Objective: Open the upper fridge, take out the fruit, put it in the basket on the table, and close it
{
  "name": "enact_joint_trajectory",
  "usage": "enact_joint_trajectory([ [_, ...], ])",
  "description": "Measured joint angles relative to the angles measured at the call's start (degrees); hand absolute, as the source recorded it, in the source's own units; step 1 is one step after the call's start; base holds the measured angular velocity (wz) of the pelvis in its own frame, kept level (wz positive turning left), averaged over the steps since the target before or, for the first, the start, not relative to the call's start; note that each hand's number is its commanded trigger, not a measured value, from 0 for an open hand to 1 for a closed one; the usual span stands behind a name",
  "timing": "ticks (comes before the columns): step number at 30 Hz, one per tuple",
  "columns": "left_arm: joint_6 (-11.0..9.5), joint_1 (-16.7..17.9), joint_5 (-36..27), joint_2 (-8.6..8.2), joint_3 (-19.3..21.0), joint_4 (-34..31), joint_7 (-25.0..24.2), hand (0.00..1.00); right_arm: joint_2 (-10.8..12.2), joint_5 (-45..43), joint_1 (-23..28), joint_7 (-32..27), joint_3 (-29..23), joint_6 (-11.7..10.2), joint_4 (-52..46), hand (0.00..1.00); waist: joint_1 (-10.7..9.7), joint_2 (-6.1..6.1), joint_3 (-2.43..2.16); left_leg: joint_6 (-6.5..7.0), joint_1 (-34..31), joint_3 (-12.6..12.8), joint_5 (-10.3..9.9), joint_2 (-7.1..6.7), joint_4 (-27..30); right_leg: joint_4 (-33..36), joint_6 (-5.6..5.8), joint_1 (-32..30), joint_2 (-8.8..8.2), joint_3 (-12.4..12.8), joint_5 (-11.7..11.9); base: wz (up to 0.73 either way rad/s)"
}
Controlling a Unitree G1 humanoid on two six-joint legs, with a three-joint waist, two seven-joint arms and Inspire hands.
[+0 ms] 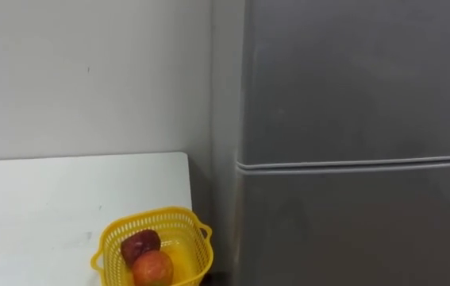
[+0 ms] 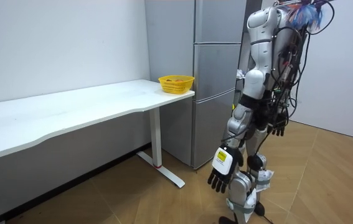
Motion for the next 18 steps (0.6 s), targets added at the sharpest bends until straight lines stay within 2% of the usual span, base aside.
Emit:
enact_joint_trajectory([
  [2,0.4,-0.4,0.0,-0.31,-1.1,0.1,-0.1,0.00,0.1,-1.9,-0.2,0.1,1.1,1.9,0.0,0.00,0.5,0.43,0.00,-0.09,0.5,0.2,-0.1,0.01,0.0,0.3,-0.06,0.1,0.04,0.3,-0.3,-0.06],
  [5,0.6,-1.4,0.1,-1.11,-1.9,0.3,-0.1,0.00,0.0,-2.7,-1.5,0.1,1.0,2.9,0.0,0.00,0.9,0.97,0.06,-0.10,0.5,0.2,-0.1,0.03,0.0,0.4,-0.08,0.1,0.08,0.4,-0.3,-0.02],
  [8,0.6,-1.9,0.1,-1.74,-2.2,0.3,-0.1,0.00,0.1,-2.6,-2.9,0.6,1.3,3.1,-0.1,0.00,1.5,1.05,0.06,-0.11,0.6,0.3,-0.1,0.09,0.1,0.3,-0.18,0.1,0.16,0.5,-0.2,0.00],
  [14,2.2,-2.3,0.2,-1.79,-3.2,-0.2,-0.7,0.00,0.5,-2.5,-3.5,2.4,2.2,3.0,-1.5,0.00,2.5,1.04,0.07,-0.12,0.6,0.1,-0.1,0.08,0.0,-0.1,-0.16,0.5,0.13,0.2,-0.2,0.01],
  [18,2.3,-2.8,0.2,-1.82,-3.2,-0.3,-1.0,0.00,0.6,-2.5,-3.5,2.8,2.2,3.0,-1.4,0.00,2.8,0.95,0.12,-0.13,0.4,-0.3,-0.1,0.08,0.0,-0.1,-0.10,0.7,0.08,-0.5,-0.2,0.06],
])
